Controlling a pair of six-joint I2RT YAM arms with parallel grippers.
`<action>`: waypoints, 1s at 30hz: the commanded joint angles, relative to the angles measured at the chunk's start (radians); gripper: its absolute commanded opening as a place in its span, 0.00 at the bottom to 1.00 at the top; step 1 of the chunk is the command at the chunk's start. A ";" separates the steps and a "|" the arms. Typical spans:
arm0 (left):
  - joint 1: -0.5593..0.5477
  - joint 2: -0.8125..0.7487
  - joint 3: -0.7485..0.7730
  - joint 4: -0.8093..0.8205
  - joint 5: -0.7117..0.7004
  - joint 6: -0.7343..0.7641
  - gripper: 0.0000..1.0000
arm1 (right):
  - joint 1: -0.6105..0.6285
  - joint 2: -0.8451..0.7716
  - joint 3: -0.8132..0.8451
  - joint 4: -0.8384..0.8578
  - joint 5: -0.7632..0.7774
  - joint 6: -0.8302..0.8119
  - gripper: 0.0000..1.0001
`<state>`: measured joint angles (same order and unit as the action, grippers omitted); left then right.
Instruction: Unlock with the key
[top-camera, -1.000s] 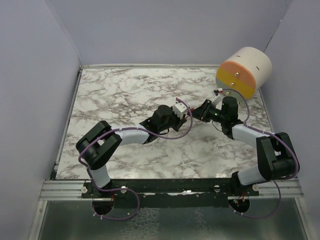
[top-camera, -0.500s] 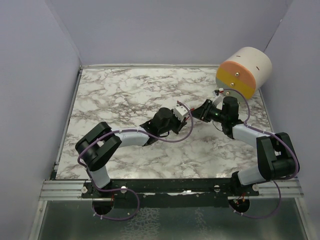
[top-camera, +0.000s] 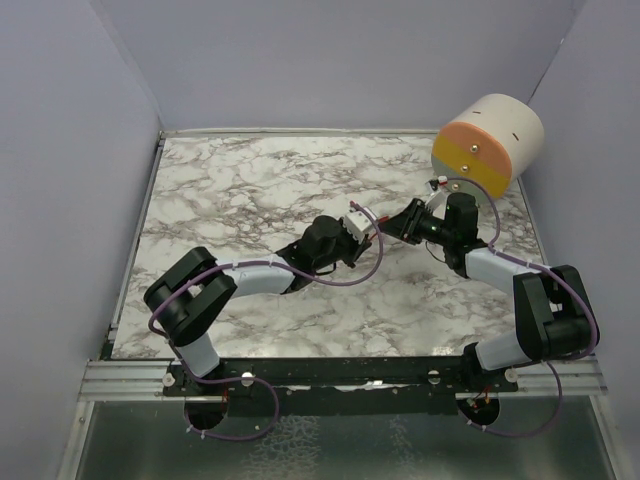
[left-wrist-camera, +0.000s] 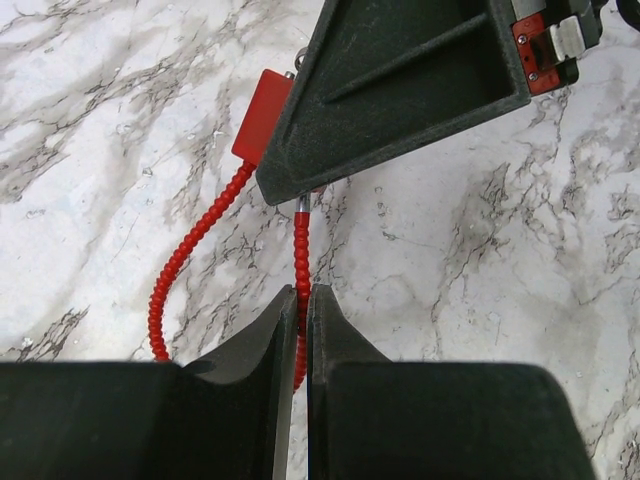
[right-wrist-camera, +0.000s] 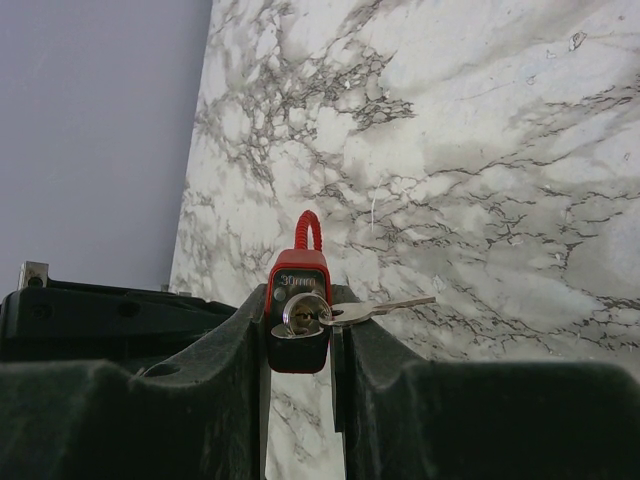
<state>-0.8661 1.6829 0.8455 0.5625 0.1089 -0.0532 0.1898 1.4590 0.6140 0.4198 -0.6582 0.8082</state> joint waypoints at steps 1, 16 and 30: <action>-0.005 -0.038 0.006 0.075 -0.057 -0.012 0.00 | -0.009 -0.016 -0.005 0.024 -0.011 -0.012 0.01; 0.026 0.087 0.161 -0.032 -0.245 -0.105 0.00 | -0.009 -0.006 -0.007 0.014 -0.084 -0.049 0.01; 0.077 0.093 0.204 -0.046 -0.215 -0.108 0.00 | -0.010 0.001 -0.008 0.008 -0.092 -0.060 0.01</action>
<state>-0.8234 1.7855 1.0088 0.4770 -0.0601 -0.1539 0.1730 1.4601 0.6140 0.4435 -0.6838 0.7616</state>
